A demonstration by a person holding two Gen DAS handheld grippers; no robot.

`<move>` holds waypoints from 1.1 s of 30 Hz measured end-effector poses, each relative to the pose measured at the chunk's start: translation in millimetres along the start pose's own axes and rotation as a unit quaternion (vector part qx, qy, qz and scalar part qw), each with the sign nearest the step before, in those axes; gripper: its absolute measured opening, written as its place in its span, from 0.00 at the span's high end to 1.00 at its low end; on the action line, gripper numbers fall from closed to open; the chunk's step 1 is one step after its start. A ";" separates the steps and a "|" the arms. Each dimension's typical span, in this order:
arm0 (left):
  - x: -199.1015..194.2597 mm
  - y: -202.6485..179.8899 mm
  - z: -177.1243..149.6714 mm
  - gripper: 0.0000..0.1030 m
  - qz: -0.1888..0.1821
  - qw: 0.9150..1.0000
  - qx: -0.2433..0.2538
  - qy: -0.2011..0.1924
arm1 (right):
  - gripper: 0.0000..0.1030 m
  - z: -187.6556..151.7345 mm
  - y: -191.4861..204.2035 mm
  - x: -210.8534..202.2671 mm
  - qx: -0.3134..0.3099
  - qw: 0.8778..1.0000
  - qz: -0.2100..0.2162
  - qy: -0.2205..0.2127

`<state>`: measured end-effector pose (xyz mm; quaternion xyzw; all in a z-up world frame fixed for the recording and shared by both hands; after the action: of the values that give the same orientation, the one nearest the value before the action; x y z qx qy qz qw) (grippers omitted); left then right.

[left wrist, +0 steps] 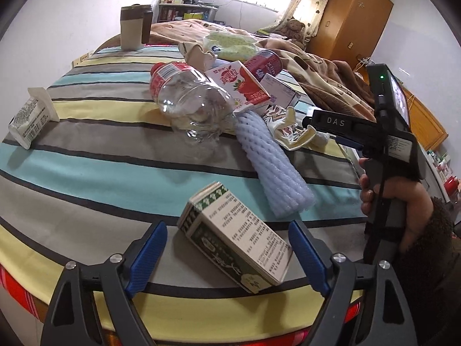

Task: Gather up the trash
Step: 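Grasp the white rolled towel with the right tool while the left tool approaches the milk carton, then grasp the green-white milk carton with the left tool while the right tool holds the towel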

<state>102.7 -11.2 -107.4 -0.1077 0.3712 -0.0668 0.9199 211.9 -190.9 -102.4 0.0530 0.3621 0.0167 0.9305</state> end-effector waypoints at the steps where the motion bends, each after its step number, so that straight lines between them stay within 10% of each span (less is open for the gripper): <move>1: -0.9 1.0 0.0 0.18 -0.001 1.000 0.001 0.001 | 0.37 1.0 1.1 2.0 -0.003 1.000 0.001 0.002; 9: -13.3 22.2 0.2 0.19 0.018 1.000 -0.006 0.000 | 0.72 3.6 9.6 0.6 -0.014 1.000 0.020 0.000; 22: -7.8 39.6 2.5 0.19 0.078 0.997 0.007 -0.003 | 0.78 -3.6 14.3 -24.9 0.007 0.996 0.086 -0.013; 33: 0.7 38.3 11.3 0.66 0.074 0.997 0.024 -0.008 | 0.78 -20.7 18.6 -43.7 0.015 0.993 0.112 -0.015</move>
<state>112.7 27.4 -109.4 -0.0581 0.3686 -0.0063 0.9278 165.8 -173.7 -86.1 0.1072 0.3402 0.1148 0.9271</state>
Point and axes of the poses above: each gripper's, at about its wrist camera, not at the fingertips, and x roughly the way its jaws point, y to its left, z to its top, the point moved 7 cm from there along x, roughly the way its jaws point, and after that the axes turned 10 degrees about -y, right-handed, at the moved point
